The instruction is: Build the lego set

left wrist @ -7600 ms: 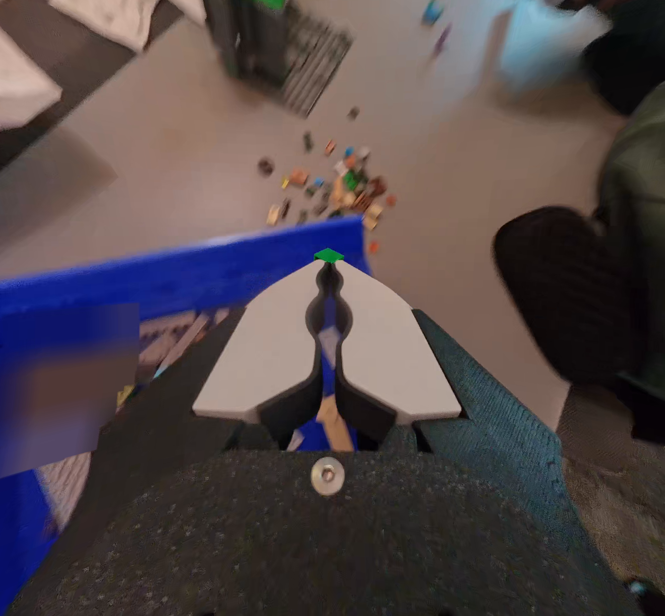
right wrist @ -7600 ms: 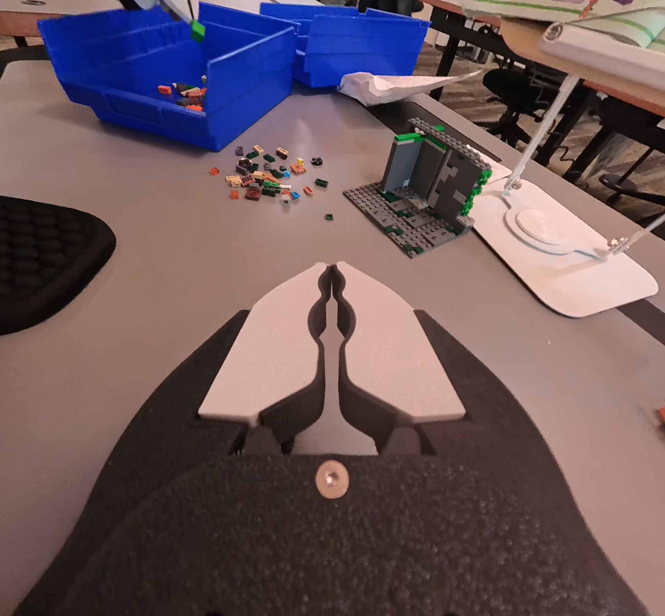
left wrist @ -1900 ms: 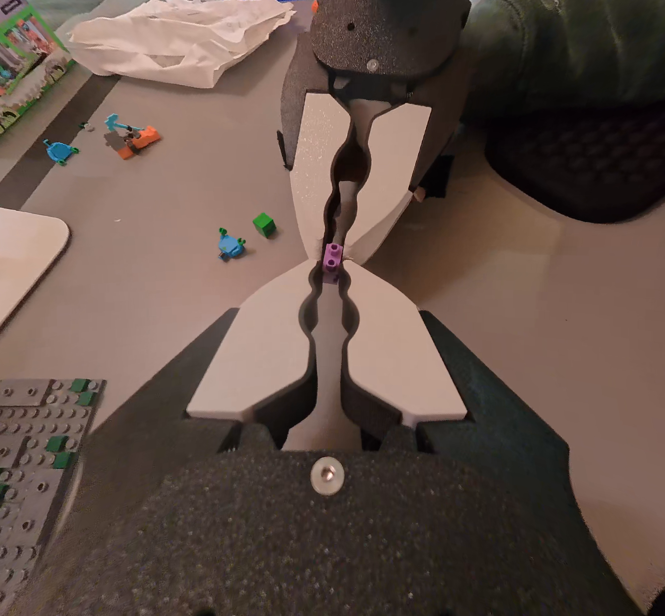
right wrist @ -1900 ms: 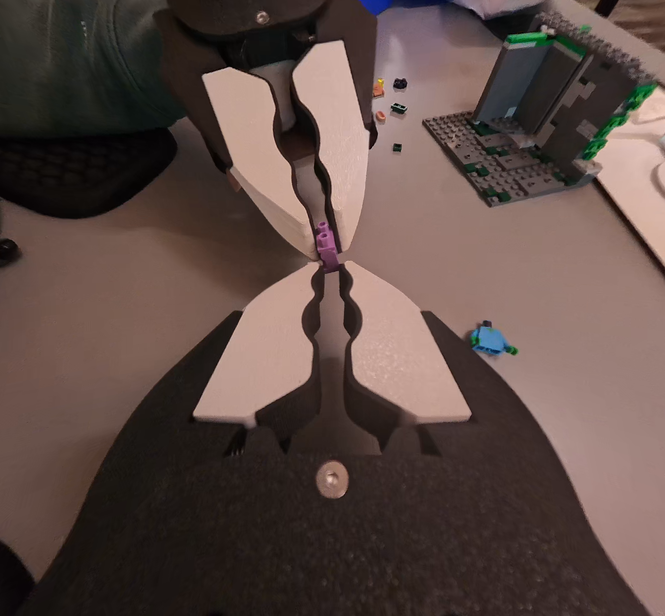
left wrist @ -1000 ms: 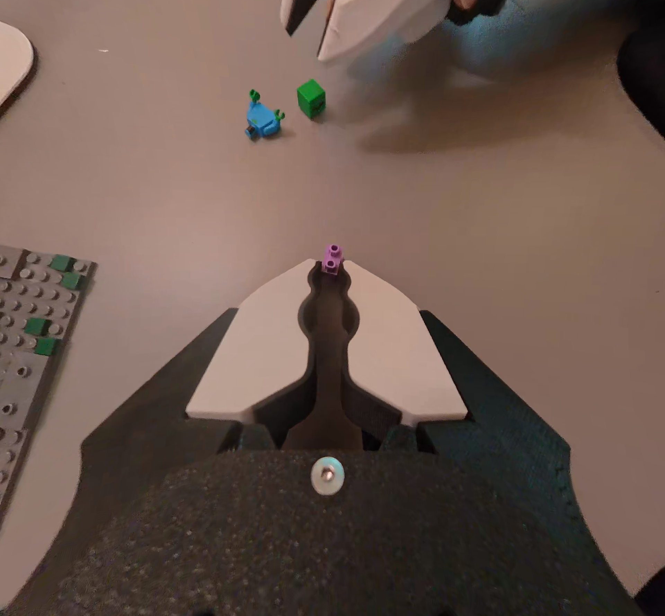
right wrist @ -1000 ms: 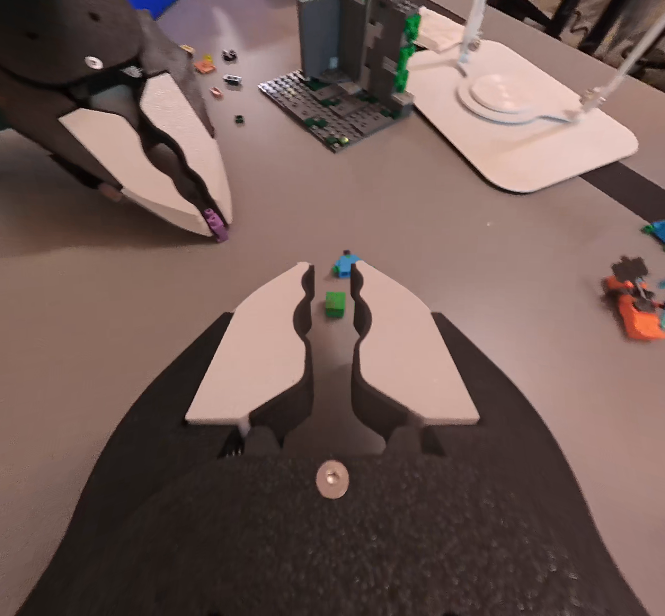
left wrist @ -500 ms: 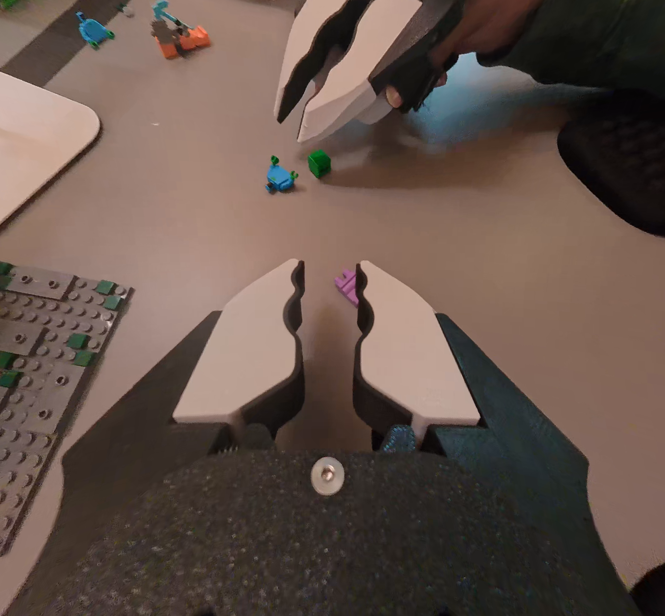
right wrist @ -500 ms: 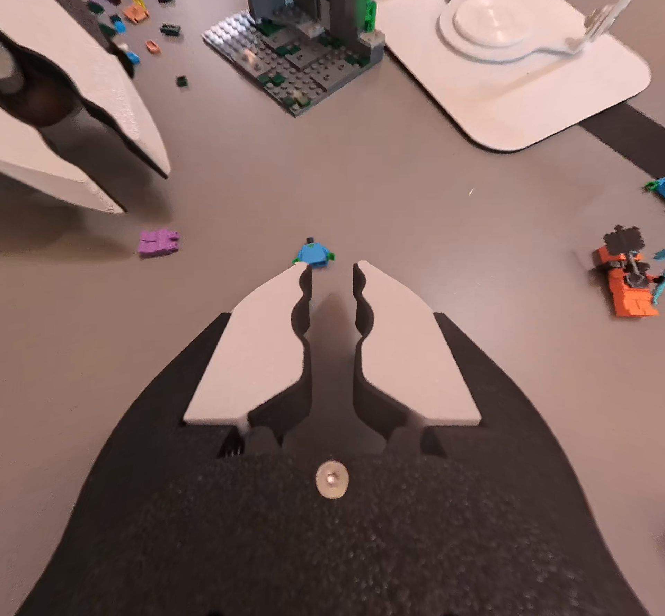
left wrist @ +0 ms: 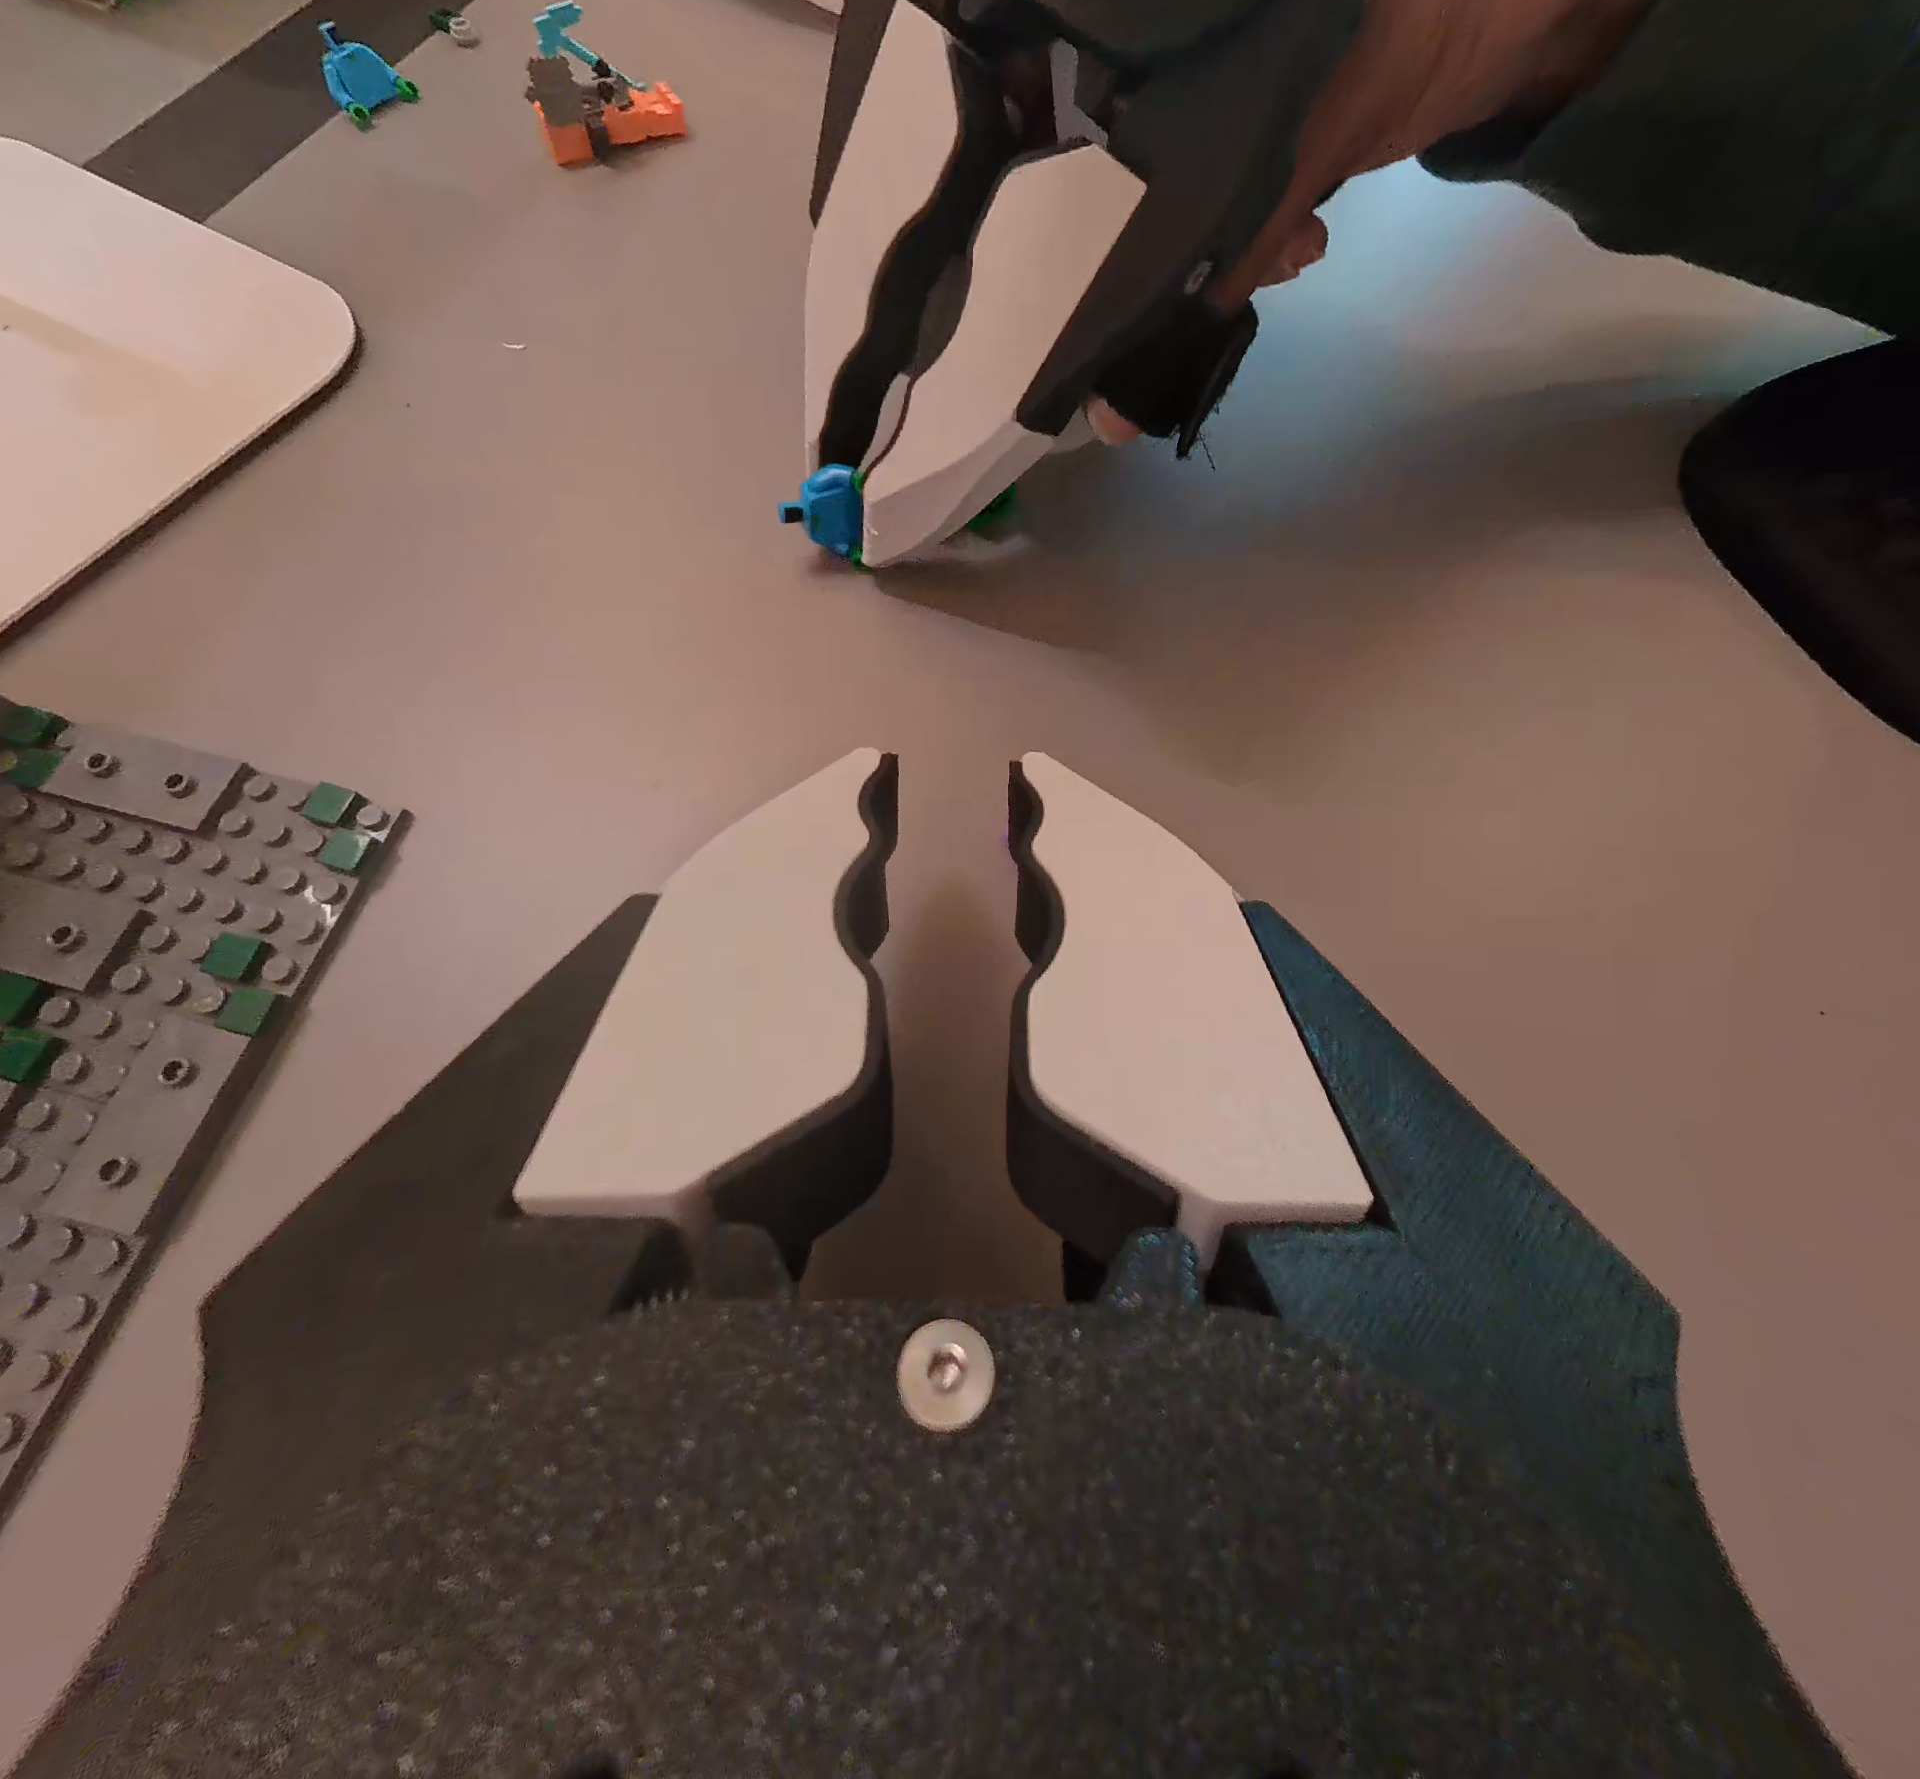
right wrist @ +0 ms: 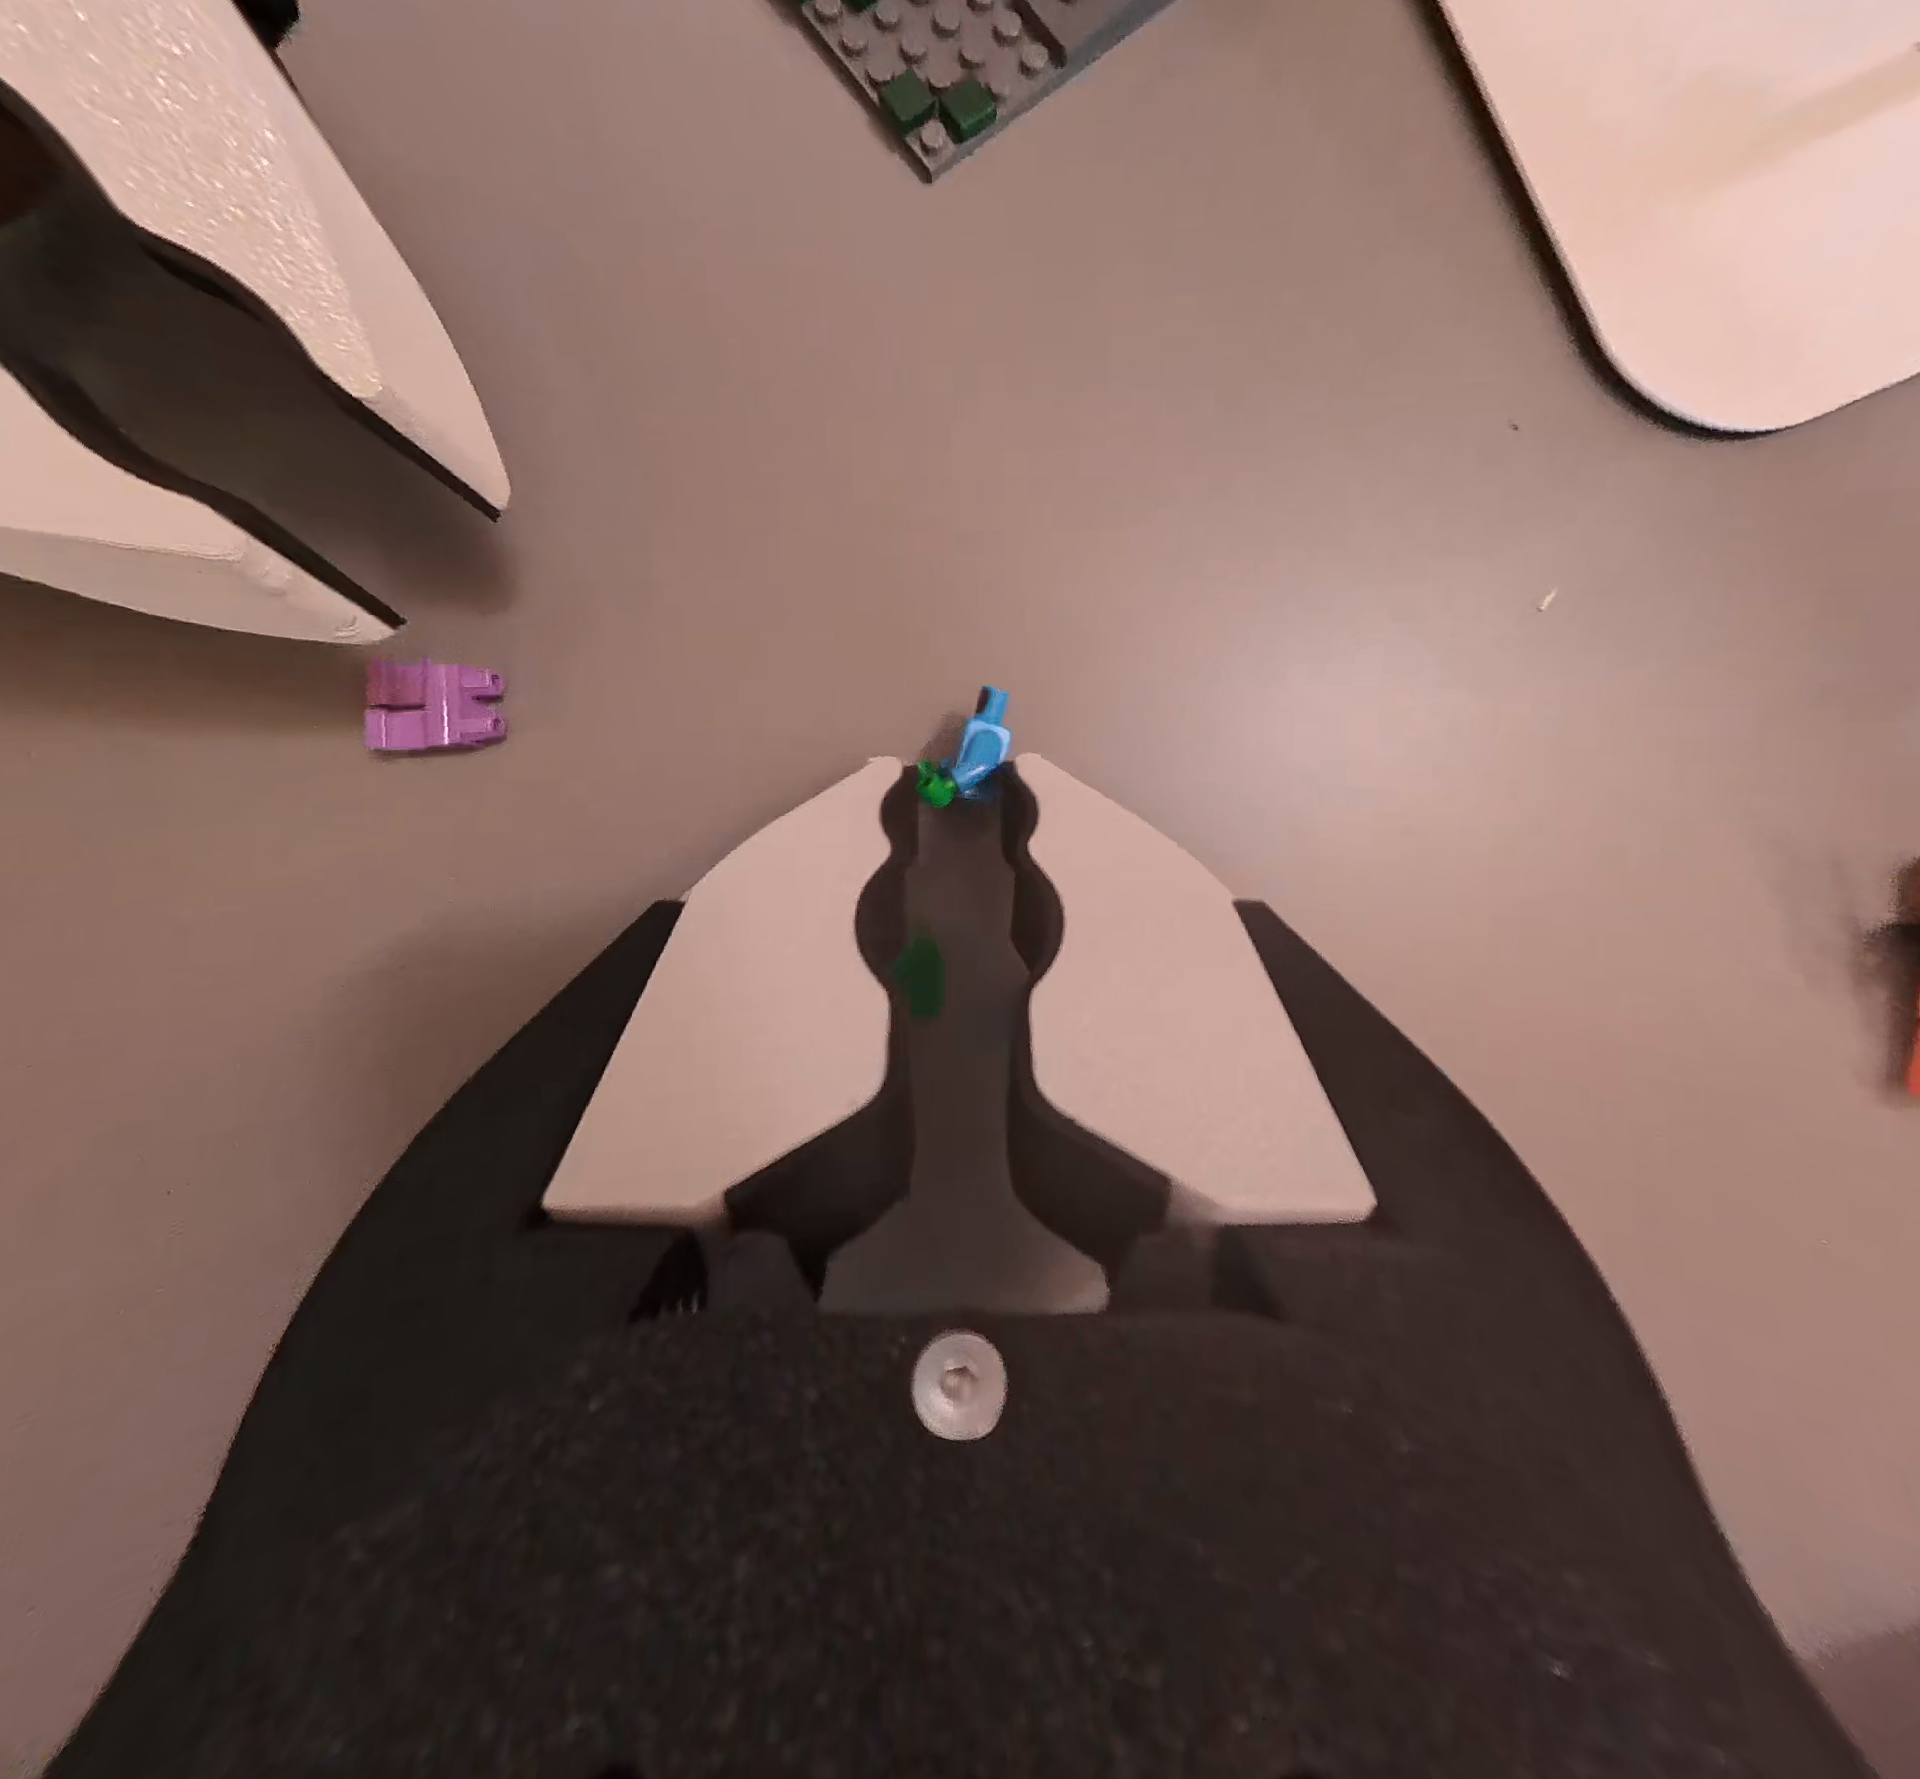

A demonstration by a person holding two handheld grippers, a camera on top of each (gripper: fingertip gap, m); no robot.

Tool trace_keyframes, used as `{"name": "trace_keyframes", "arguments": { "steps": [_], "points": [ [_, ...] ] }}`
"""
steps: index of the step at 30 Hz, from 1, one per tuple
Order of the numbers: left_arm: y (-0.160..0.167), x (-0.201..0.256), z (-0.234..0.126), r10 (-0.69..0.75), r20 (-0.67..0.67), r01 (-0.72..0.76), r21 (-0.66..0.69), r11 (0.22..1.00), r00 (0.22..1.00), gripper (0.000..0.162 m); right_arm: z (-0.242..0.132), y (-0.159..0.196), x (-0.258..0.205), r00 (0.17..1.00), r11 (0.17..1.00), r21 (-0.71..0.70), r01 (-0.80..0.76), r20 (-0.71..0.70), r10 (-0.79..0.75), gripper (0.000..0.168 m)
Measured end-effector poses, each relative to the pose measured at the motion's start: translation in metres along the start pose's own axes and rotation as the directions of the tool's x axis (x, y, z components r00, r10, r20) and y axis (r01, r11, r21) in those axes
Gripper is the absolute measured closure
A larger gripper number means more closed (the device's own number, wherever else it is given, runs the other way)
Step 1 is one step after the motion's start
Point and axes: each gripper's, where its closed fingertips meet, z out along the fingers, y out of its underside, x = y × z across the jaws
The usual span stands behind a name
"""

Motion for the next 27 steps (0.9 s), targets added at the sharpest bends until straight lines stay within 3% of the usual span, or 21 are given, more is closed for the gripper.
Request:
{"name": "trace_keyframes", "arguments": {
  "steps": [4, 6, 10, 13, 19, 27],
  "points": [
    [-0.003, -0.003, -0.001, -0.014, 0.012, 0.014, 0.026, 1.000, 1.000, 0.142, -0.004, -0.009, -0.004, 0.999, 0.996, 0.081, 0.038, -0.003, -0.038, 0.154],
    [-0.009, -0.006, -0.004, -0.031, 0.013, 0.030, 0.075, 0.997, 0.999, 0.141, -0.014, -0.024, -0.018, 0.994, 0.973, 0.212, 0.092, 0.036, -0.102, 0.154],
    [-0.040, 0.000, -0.021, -0.088, -0.094, 0.111, 0.286, 0.952, 0.992, 0.139, -0.053, -0.057, -0.057, 0.957, 0.818, 0.541, 0.196, 0.078, -0.280, 0.154],
    [-0.063, 0.012, -0.042, -0.082, -0.223, 0.173, 0.433, 0.885, 0.971, 0.140, -0.078, -0.069, -0.076, 0.931, 0.722, 0.670, 0.169, 0.132, -0.341, 0.154],
    [-0.080, 0.036, -0.055, -0.024, -0.351, 0.210, 0.502, 0.839, 0.936, 0.141, -0.087, -0.072, -0.096, 0.896, 0.659, 0.720, 0.216, 0.121, -0.426, 0.154],
    [-0.076, 0.035, -0.051, 0.006, -0.278, 0.132, 0.477, 0.869, 0.960, 0.153, -0.084, -0.072, -0.101, 0.888, 0.640, 0.725, 0.253, 0.088, -0.451, 0.154]
  ]
}}
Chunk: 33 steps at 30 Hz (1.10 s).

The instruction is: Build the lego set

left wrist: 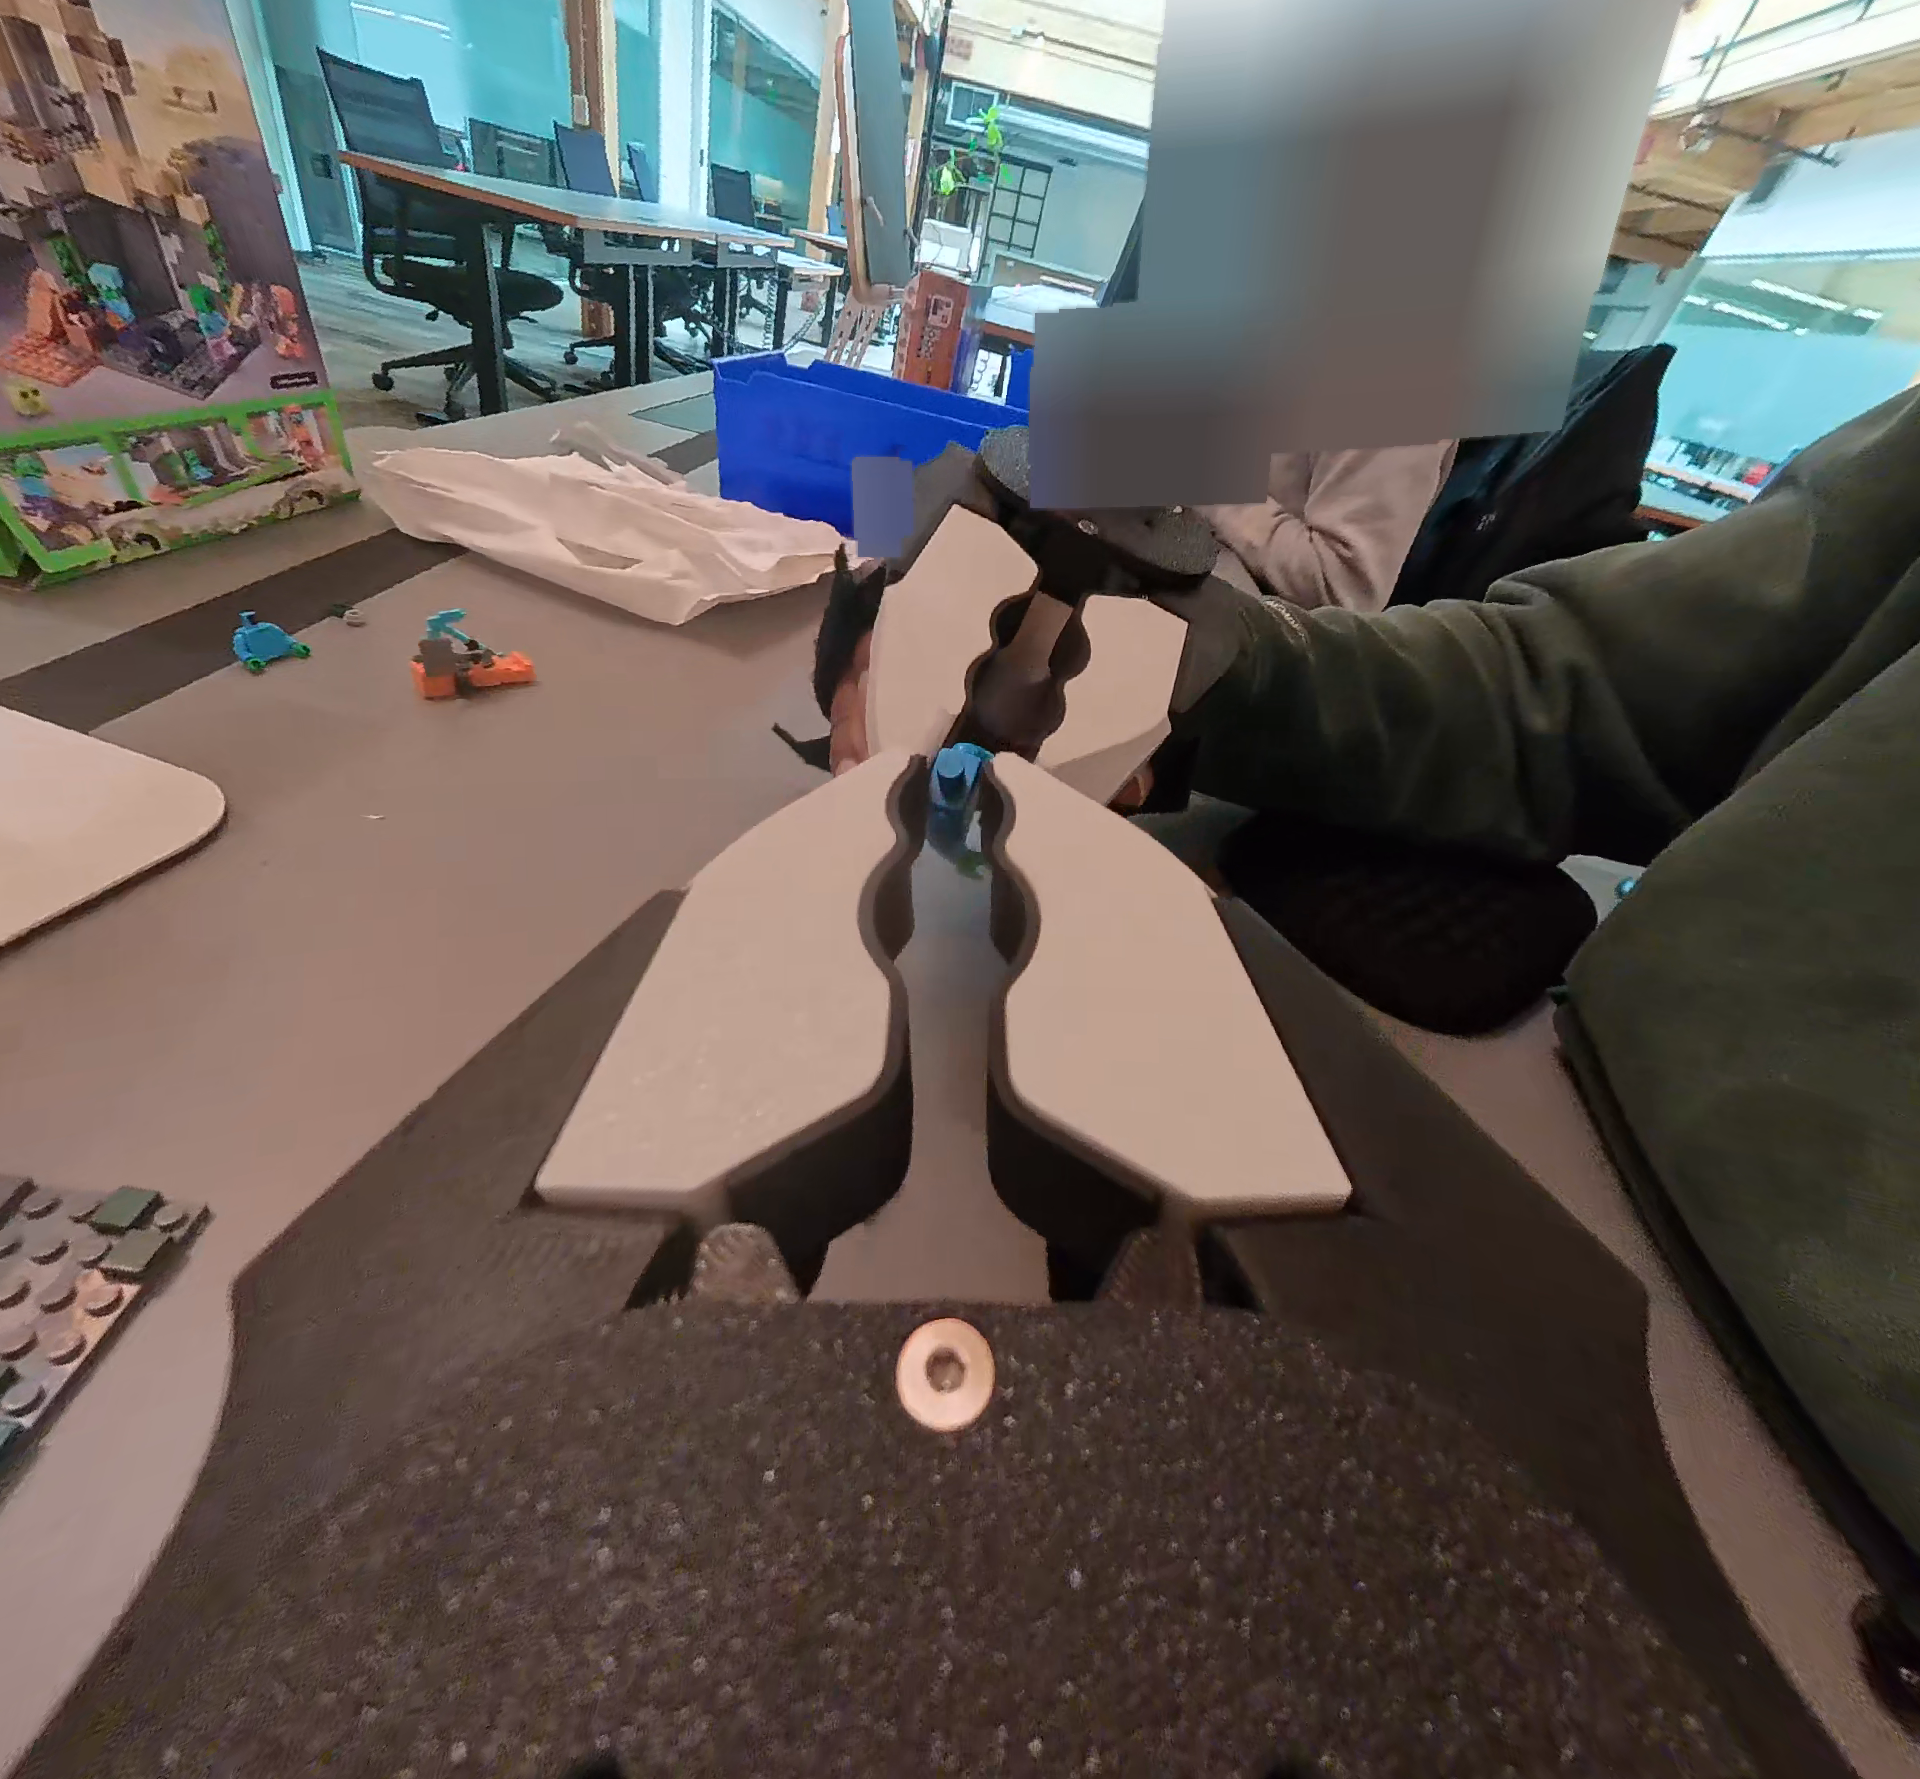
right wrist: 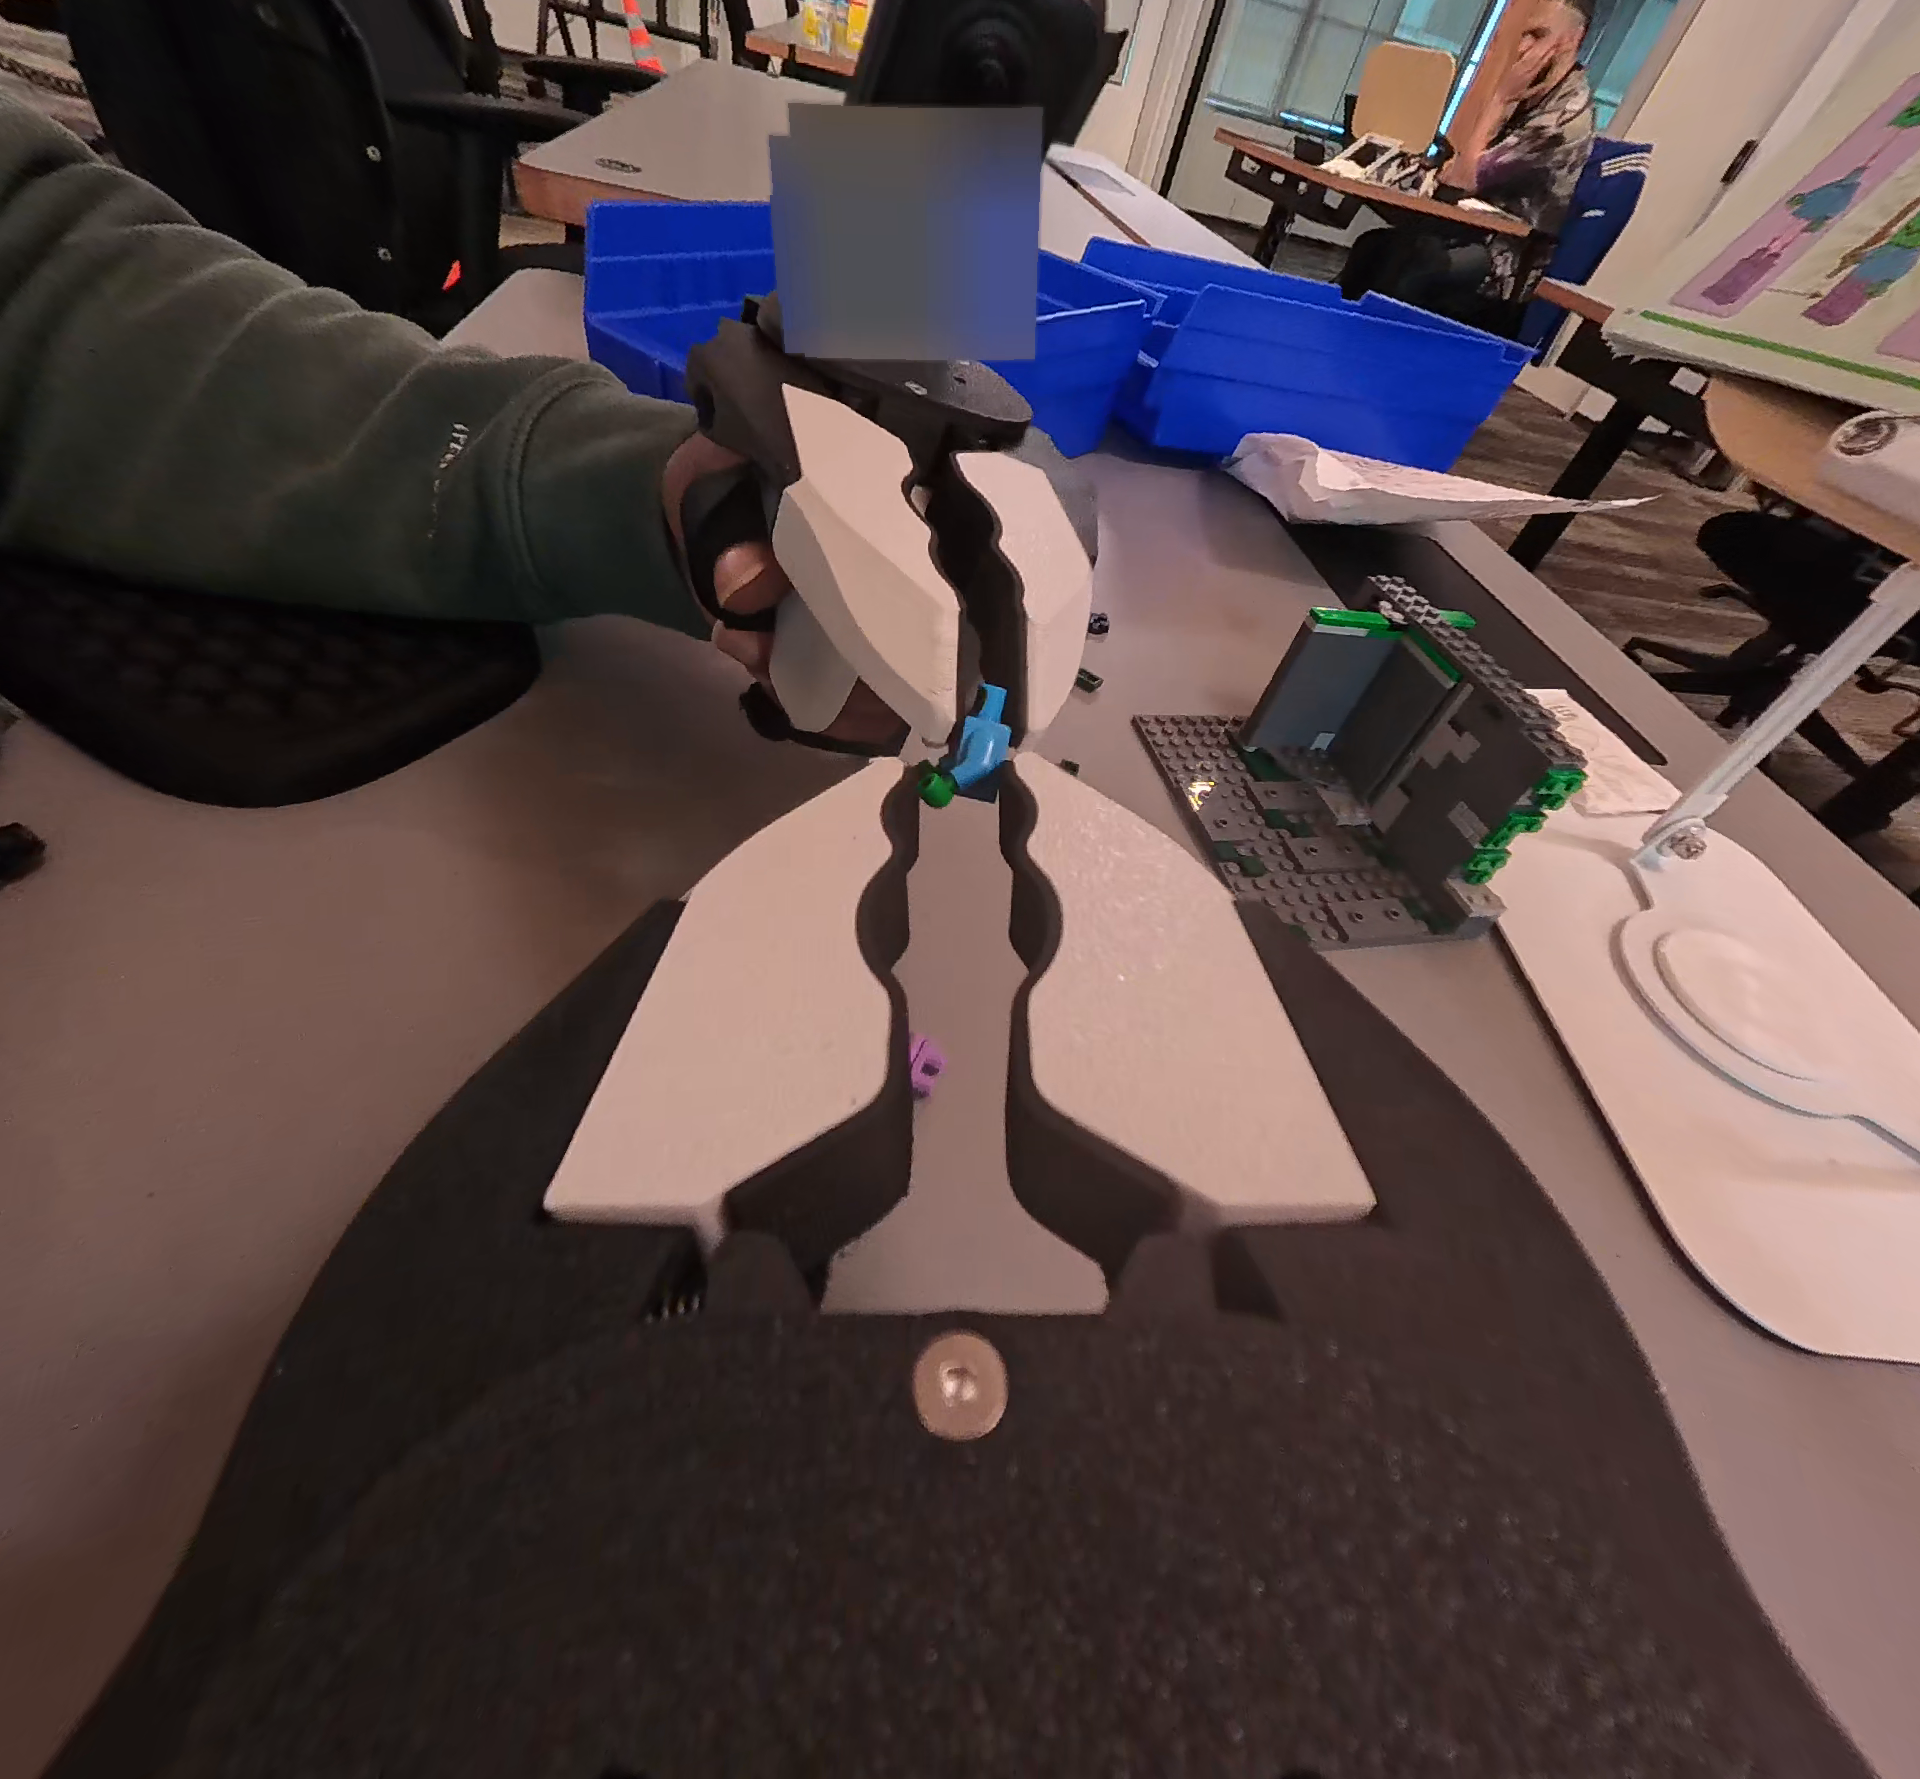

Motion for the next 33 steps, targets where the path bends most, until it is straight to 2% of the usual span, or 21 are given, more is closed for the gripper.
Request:
{"name": "trace_keyframes", "arguments": {
  "steps": [6, 13, 17, 19, 21, 26, 28, 31, 33],
  "points": [
    [0.000, 0.000, -0.001, 0.024, 0.010, -0.024, -0.008, 1.000, 1.000, 0.149, -0.003, -0.006, 0.002, 1.000, 0.999, 0.037, -0.006, -0.011, 0.007, 0.154],
    [-0.002, -0.004, 0.000, 0.019, 0.041, -0.019, -0.008, 1.000, 0.999, 0.154, -0.004, -0.006, 0.006, 0.999, 0.999, 0.041, 0.002, -0.040, 0.000, 0.154],
    [0.001, -0.007, -0.001, 0.087, 0.085, -0.080, -0.079, 0.994, 0.993, 0.154, -0.005, 0.000, 0.006, 0.999, 0.999, -0.001, -0.037, -0.021, 0.037, 0.147],
    [0.010, -0.011, -0.003, 0.176, 0.120, -0.154, -0.171, 0.973, 0.977, 0.154, -0.006, 0.001, 0.006, 0.998, 0.998, -0.018, -0.068, -0.003, 0.067, 0.145],
    [0.020, -0.011, -0.002, 0.259, 0.125, -0.220, -0.261, 0.940, 0.958, 0.154, -0.007, 0.003, 0.005, 0.997, 0.996, -0.039, -0.080, 0.005, 0.080, 0.146],
    [0.035, -0.011, 0.002, 0.385, 0.117, -0.314, -0.390, 0.866, 0.916, 0.154, -0.002, 0.023, -0.002, 0.996, 0.985, -0.157, -0.077, 0.035, 0.083, 0.153],
    [0.039, -0.011, 0.001, 0.399, 0.105, -0.324, -0.419, 0.849, 0.911, 0.154, -0.002, 0.026, -0.003, 0.995, 0.983, -0.168, -0.078, 0.041, 0.086, 0.161],
    [0.042, -0.009, 0.000, 0.405, 0.086, -0.334, -0.426, 0.841, 0.910, 0.154, -0.002, 0.028, -0.005, 0.993, 0.982, -0.167, -0.087, 0.061, 0.098, 0.161],
    [0.040, -0.007, 0.000, 0.383, 0.077, -0.327, -0.387, 0.862, 0.920, 0.154, -0.003, 0.025, -0.005, 0.993, 0.986, -0.140, -0.090, 0.069, 0.100, 0.161]
  ]
}}
